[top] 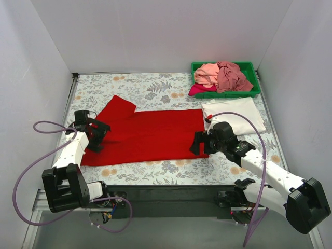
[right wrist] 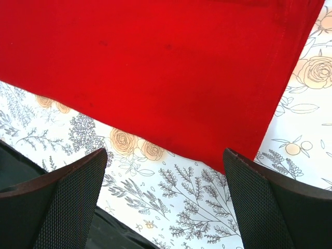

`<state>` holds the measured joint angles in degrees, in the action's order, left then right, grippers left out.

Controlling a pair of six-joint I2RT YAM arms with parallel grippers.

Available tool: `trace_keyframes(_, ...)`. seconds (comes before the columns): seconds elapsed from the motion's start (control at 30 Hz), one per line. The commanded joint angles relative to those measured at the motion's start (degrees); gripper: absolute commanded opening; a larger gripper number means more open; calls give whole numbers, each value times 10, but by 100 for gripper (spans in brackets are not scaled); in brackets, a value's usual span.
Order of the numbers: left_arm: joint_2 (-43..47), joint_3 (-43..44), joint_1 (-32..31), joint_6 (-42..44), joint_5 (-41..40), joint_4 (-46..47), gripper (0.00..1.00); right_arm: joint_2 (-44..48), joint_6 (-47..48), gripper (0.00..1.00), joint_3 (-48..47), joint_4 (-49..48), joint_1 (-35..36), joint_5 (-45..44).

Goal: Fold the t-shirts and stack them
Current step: Fold the tshirt

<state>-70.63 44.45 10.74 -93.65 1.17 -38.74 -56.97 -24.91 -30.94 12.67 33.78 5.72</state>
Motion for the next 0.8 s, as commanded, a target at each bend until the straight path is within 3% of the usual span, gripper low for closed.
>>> trace_keyframes(0.0, -2, -15, -1, 8, 28, 38, 86, -2, 6, 98, -25, 6, 1, -14)
trace_keyframes(0.23, -99, -5, 0, 9, 28, 154, 87, 3, 2, 98, -25, 11, 1, -26)
trace_keyframes(0.47, -265, 125, -1, 36, 19, 140, 87, 21, 5, 98, -22, 30, 0, -48)
trace_keyframes(0.77, -252, 166, -1, 47, 52, 123, 87, 31, 3, 98, -19, 39, -1, -55)
